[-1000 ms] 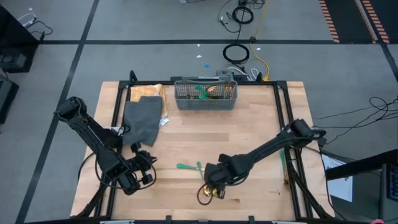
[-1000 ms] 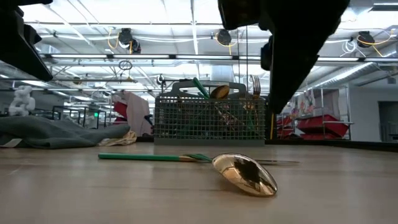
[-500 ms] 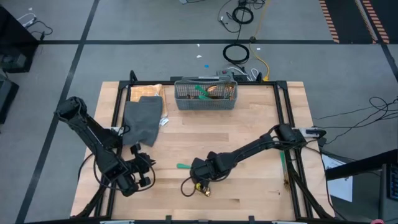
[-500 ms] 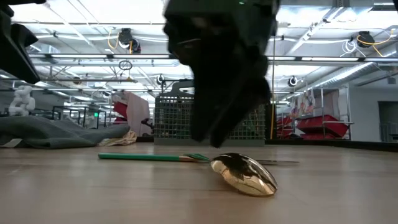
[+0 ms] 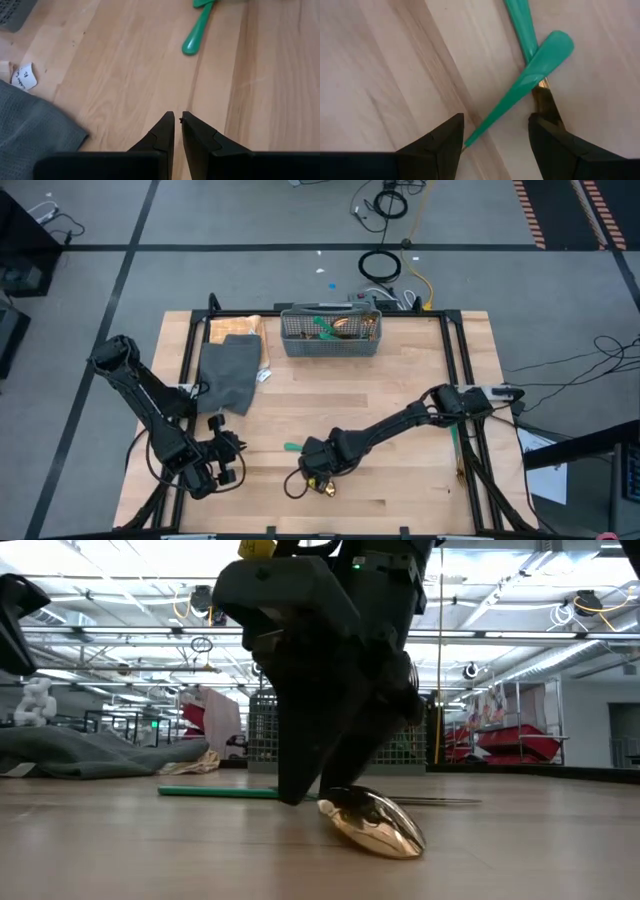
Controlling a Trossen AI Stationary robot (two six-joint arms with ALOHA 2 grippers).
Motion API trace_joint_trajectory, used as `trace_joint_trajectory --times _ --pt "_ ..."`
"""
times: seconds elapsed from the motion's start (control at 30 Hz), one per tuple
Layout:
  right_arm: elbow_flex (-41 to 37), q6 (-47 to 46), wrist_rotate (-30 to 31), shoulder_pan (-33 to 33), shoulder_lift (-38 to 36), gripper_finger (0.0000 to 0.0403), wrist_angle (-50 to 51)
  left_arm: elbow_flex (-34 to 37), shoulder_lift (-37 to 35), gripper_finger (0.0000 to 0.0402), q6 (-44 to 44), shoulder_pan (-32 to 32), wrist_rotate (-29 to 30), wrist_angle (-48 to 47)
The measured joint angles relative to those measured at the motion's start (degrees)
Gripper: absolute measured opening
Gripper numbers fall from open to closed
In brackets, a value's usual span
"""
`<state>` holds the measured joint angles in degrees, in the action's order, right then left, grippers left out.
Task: Sort silverware
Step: Put the green knife into the gray silverware basket
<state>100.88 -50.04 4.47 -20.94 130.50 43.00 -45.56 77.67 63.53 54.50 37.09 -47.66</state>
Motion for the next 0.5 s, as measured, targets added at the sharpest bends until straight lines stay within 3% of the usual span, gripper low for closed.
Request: trace_joint_trajectory --times 0.2,0.5 --pt "4.36 -0.31 -0.3 -0.18 -0.91 0.021 5.03 0.0 0.0 0.0044 0.02 0.44 0.01 -1.06" --pt "3.62 -1.32 0.48 -0.12 -0.88 0.021 6.52 0.0 0.0 0.0044 0.02 0.41 0.03 -1.22"
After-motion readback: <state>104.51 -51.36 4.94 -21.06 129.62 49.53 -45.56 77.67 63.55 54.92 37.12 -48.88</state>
